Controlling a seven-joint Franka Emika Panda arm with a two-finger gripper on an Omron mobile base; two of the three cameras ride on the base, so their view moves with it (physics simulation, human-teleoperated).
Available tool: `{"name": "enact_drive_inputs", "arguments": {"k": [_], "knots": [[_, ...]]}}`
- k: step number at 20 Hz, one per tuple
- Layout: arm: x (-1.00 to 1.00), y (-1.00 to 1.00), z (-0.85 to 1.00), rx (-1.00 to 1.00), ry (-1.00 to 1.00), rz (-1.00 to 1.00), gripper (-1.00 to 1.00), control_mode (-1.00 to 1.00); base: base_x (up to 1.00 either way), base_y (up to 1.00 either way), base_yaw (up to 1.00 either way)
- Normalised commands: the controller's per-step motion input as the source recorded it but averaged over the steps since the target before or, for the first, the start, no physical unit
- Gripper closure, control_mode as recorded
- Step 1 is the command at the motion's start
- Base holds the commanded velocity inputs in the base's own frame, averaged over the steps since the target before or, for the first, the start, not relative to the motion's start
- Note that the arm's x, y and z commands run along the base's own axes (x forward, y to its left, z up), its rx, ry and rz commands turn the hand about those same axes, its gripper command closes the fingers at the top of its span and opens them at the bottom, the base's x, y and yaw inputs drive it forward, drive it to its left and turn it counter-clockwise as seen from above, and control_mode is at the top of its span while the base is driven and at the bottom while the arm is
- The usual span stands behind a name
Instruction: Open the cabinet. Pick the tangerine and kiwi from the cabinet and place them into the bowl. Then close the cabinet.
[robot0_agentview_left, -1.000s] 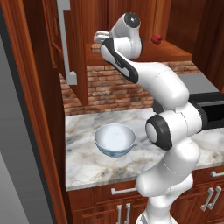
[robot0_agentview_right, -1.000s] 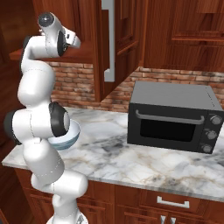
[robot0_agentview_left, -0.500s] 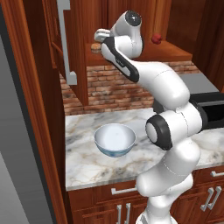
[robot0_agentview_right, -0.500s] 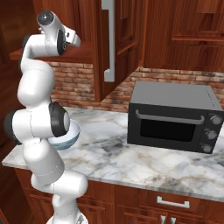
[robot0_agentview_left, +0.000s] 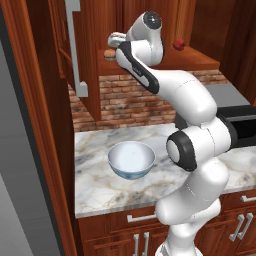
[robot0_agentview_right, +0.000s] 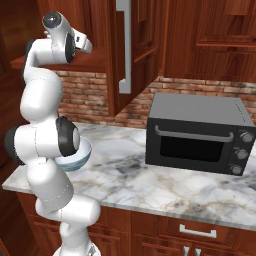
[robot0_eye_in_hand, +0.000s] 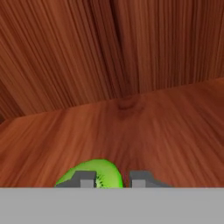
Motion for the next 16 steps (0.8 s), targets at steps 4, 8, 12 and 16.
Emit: {"name": "enact_drive_inputs", "arguments": {"k": [4,8,12,16], "knots": [[0.00,0.00,-0.05,0.00,0.00,0.00,-1.00,-1.00,0.00,0.00,0.00],[0.00,0.00,-0.13,0.00,0.00,0.00,-1.00,-1.00,0.00,0.00,0.00],[-0.09,0.11,-0.24,-0.05,0.01,0.05,-1.00,-1.00,0.00,0.00,0.00],[-0.08,0.32,-0.20,-0.09,0.00,0.08,-1.00,-1.00,0.00,0.00,0.00]]}}
